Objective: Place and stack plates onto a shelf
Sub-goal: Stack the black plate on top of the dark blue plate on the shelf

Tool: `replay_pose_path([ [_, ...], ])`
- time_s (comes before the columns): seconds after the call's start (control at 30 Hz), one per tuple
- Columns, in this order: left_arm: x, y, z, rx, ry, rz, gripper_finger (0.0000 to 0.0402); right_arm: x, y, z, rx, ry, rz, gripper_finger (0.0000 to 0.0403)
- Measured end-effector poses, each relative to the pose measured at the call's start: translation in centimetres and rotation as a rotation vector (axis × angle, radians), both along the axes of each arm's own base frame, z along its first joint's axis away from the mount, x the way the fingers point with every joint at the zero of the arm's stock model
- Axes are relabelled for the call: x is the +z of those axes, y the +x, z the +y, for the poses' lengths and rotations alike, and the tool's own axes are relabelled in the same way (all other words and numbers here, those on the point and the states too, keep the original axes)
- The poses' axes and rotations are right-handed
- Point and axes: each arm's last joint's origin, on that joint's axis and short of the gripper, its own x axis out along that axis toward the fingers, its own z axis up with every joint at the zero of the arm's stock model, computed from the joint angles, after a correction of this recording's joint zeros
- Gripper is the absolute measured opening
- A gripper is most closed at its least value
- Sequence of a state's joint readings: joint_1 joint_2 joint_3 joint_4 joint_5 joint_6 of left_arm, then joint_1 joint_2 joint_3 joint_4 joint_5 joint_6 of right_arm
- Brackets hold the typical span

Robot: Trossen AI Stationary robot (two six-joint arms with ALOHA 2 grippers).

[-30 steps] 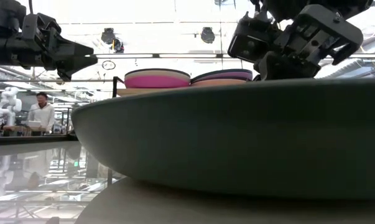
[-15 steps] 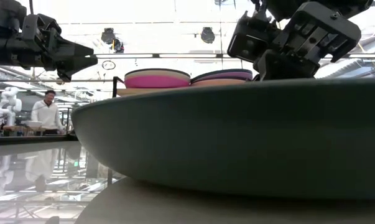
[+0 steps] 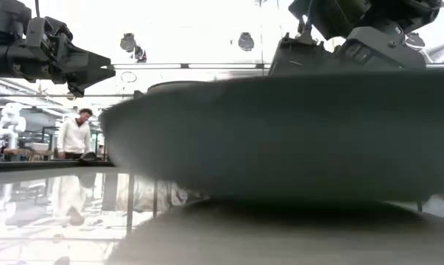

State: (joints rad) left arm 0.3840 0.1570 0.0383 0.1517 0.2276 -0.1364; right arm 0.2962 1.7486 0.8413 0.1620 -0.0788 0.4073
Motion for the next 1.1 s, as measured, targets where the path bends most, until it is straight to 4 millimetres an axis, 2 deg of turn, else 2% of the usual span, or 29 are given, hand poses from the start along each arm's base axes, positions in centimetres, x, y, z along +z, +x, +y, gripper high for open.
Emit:
replay_pose_path([
  [0.87,-0.2,0.1,-0.2,-0.021,-0.026,0.020,0.0200,0.0,0.1,-0.4,-0.010,0.003,0.001,0.0093],
  [1.1,-0.2,0.1,-0.2,-0.020,-0.026,0.020,0.0200,1.2,0.3,-1.5,-0.046,0.014,-0.038,0.0093],
])
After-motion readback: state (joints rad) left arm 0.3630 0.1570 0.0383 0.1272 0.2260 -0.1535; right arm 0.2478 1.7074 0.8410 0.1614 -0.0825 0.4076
